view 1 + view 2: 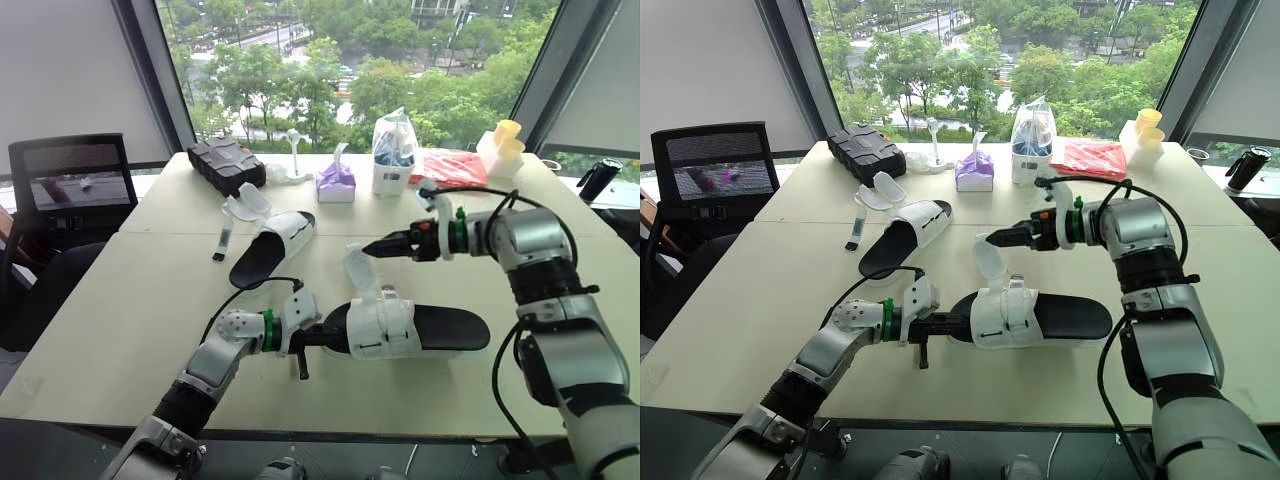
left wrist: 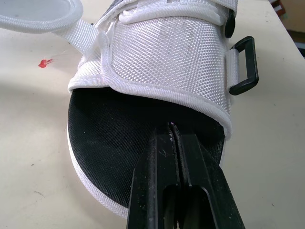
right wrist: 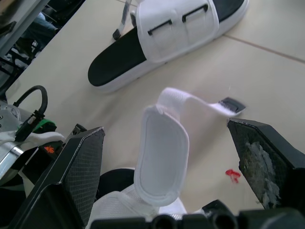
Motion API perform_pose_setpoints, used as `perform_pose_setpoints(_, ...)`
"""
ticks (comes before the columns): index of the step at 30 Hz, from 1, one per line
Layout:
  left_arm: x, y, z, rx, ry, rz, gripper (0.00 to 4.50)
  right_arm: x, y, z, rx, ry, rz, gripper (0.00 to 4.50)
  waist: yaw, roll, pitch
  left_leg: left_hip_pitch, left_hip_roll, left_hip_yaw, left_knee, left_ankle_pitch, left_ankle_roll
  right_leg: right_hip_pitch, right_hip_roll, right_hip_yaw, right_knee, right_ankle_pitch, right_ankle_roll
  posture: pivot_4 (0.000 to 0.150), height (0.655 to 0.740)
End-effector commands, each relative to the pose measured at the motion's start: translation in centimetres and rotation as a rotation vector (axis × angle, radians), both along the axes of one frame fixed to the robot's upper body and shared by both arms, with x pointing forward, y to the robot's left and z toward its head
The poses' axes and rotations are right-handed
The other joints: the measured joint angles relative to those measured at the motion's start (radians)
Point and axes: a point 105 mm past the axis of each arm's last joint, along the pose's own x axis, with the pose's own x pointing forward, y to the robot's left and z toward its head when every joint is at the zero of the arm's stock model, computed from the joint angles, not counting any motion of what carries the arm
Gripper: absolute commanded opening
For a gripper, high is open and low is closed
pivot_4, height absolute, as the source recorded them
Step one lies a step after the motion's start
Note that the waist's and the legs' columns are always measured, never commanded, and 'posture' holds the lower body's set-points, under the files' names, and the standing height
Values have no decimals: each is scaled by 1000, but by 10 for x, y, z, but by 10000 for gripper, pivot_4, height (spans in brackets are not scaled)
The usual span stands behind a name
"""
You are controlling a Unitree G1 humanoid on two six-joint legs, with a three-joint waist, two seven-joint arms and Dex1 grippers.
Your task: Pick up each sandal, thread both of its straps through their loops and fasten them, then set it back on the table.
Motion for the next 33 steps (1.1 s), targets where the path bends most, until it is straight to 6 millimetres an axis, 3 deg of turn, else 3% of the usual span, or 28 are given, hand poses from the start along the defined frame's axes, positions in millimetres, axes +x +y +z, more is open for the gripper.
perform_pose_setpoints(1, -5, 10, -33, 111, 95, 35, 0, -2, 13, -5, -14, -14, 50, 44227, -1, 0, 0, 0, 0, 0, 0, 0, 0, 0, 0, 0, 0, 0, 0, 1500, 7400)
perform_pose_setpoints(6, -4, 9, -33, 112, 95, 36, 0, 0, 25, -19, 0, 26, 78, 44227, 0, 0, 0, 0, 0, 0, 0, 0, 0, -1, 0, 0, 0, 1, 1, 1500, 7400)
perform_pose_setpoints(12, -3, 9, -33, 109, 91, 42, 0, 1, 60, -21, 91, 70, 162, 44227, -2, 0, 0, 0, 0, 0, 0, 0, 0, -1, 1, 0, 1, 2, 2, 1500, 7400)
perform_pose_setpoints(16, -3, 9, -33, 106, 91, 45, 0, 2, 72, -16, 144, 53, 202, 44227, 0, 0, 0, 0, 0, 0, 0, 0, 0, -1, 1, 0, 1, 2, 3, 1500, 7400)
perform_pose_setpoints(33, -6, 7, -33, 96, 90, 49, 0, 4, 81, 20, 283, 2, 261, 44227, -1, 0, 0, 0, 0, 0, 0, 0, 0, -1, 1, 0, 1, 2, 2, 1500, 7400)
